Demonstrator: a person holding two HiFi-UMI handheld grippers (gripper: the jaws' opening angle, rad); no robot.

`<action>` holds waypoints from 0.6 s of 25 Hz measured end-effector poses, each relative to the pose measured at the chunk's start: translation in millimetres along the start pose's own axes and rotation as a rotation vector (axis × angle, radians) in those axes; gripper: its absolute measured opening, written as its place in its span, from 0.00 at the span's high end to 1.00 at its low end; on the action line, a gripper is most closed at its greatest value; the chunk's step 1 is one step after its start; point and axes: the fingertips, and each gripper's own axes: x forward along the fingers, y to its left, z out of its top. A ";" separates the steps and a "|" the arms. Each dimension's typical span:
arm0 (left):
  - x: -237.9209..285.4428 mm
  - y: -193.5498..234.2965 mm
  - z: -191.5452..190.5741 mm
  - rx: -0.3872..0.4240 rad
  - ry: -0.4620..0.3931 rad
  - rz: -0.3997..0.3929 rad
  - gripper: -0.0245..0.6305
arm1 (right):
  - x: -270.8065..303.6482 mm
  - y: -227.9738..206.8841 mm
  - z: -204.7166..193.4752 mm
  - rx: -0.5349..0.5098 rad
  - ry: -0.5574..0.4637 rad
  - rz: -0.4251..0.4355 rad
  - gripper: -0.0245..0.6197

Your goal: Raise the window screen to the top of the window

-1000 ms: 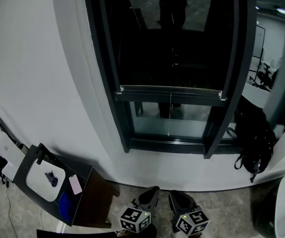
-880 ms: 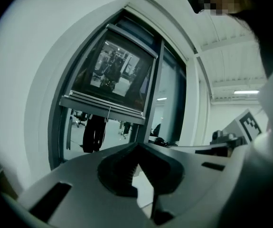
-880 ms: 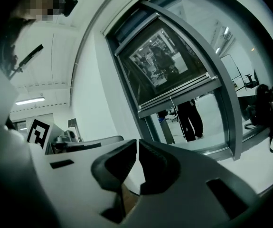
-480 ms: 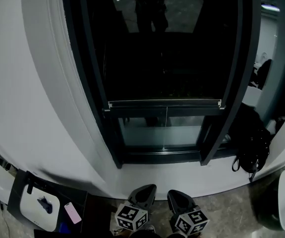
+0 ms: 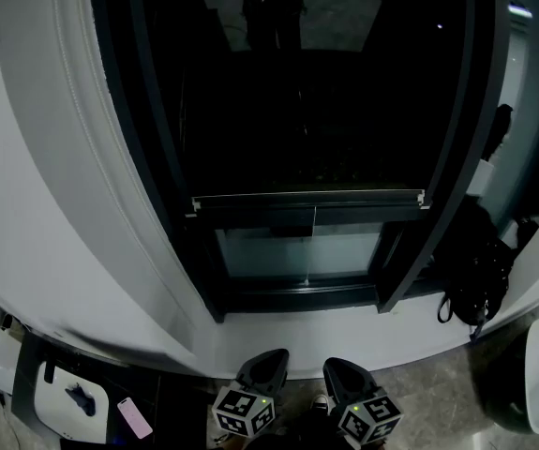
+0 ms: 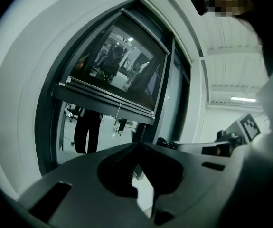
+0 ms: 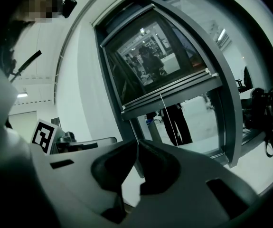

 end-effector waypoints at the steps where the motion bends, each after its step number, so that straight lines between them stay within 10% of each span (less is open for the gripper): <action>1: 4.5 2.3 0.4 0.001 0.003 0.002 0.96 | 4.2 -7.6 2.1 -0.002 -0.003 -0.010 0.93; 9: 59.2 36.0 30.7 0.029 -0.020 0.055 0.96 | 57.4 -59.4 48.6 -0.053 -0.020 0.022 0.93; 15: 111.9 61.4 79.6 0.207 -0.056 0.071 0.96 | 98.1 -93.9 104.8 -0.202 -0.007 0.104 0.93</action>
